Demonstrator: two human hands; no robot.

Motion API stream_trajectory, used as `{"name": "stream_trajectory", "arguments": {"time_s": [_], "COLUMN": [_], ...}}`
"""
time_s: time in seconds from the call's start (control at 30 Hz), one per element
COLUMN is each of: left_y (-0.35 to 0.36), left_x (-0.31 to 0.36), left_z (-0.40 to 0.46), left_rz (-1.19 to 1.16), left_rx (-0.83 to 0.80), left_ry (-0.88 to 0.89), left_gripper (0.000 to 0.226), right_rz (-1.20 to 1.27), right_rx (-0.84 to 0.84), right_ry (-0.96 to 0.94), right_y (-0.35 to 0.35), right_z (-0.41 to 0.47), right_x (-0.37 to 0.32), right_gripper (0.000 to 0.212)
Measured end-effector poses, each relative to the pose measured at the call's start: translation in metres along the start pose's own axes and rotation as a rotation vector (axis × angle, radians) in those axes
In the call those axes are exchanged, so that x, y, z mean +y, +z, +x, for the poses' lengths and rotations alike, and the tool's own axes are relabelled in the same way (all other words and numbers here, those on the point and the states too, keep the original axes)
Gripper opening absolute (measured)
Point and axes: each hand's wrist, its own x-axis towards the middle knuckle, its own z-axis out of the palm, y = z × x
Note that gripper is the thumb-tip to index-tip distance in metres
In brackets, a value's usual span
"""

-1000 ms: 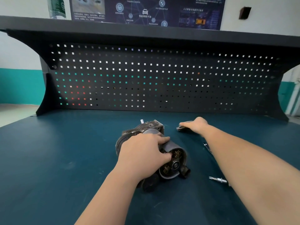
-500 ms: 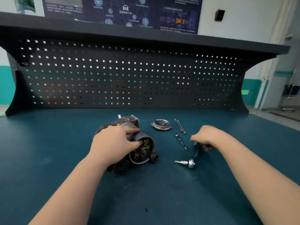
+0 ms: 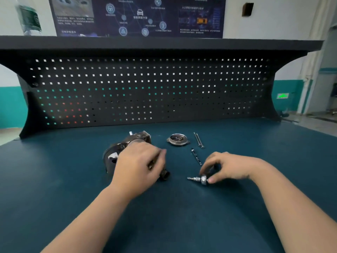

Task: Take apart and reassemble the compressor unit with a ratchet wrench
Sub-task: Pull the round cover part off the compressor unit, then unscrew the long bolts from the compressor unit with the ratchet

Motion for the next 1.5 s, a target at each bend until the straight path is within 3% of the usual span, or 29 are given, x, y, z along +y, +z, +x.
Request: {"name": "stream_trajectory", "arguments": {"time_s": [0.1,0.2,0.27,0.33,0.5,0.6,0.83,0.9,0.97,1.07,1.23,1.4,1.5], "left_y": [0.031,0.069,0.082,0.088,0.087,0.085,0.064,0.058,0.053,0.05,0.054,0.056,0.056], "left_x": [0.03,0.043,0.045,0.044,0.035,0.032,0.034,0.035,0.036,0.035,0.03,0.027,0.021], "left_z": [0.002,0.008,0.016,0.018,0.008,0.01,0.028,0.03,0.032,0.032,0.029,0.029,0.031], "left_rz": [-0.014,-0.085,-0.079,-0.072,-0.304,-0.32,-0.393,-0.466,-0.515,-0.427,-0.301,-0.287,-0.345], "left_rx": [-0.464,-0.797,-0.853,-0.839,-0.847,-0.773,-0.316,-0.177,-0.115,-0.151,-0.171,-0.188,-0.183], "left_ry": [0.165,-0.052,-0.183,-0.226,-0.223,-0.209,-0.104,-0.213,-0.301,-0.296,-0.29,-0.31,-0.478], "left_gripper": [0.032,0.027,0.03,0.034,0.039,0.034,0.026,0.022,0.017,0.013,0.013,0.013,0.016], "right_rz": [-0.001,0.019,0.011,0.009,0.093,0.129,0.398,0.582,0.918,1.287,1.433,1.481,1.566], "right_rx": [0.041,0.034,0.039,0.063,0.054,0.062,0.343,0.344,0.218,0.06,0.028,0.064,0.188], "right_ry": [-0.013,-0.014,-0.003,0.0,-0.016,0.015,-0.103,-0.175,-0.224,-0.112,0.046,0.004,-0.099], "right_y": [0.004,0.004,0.005,0.005,0.004,0.0,-0.026,-0.023,-0.015,-0.007,0.002,0.004,-0.009], "right_z": [0.004,0.006,0.007,0.008,0.008,0.003,-0.02,-0.023,-0.022,-0.016,-0.005,-0.004,-0.009], "right_x": [-0.001,-0.001,0.002,0.006,0.005,0.0,-0.021,-0.033,-0.045,-0.06,-0.071,-0.072,-0.057], "right_gripper": [0.027,0.029,0.034,0.033,0.032,0.03,0.019,0.006,0.02,0.041,0.04,0.036,0.035]}}
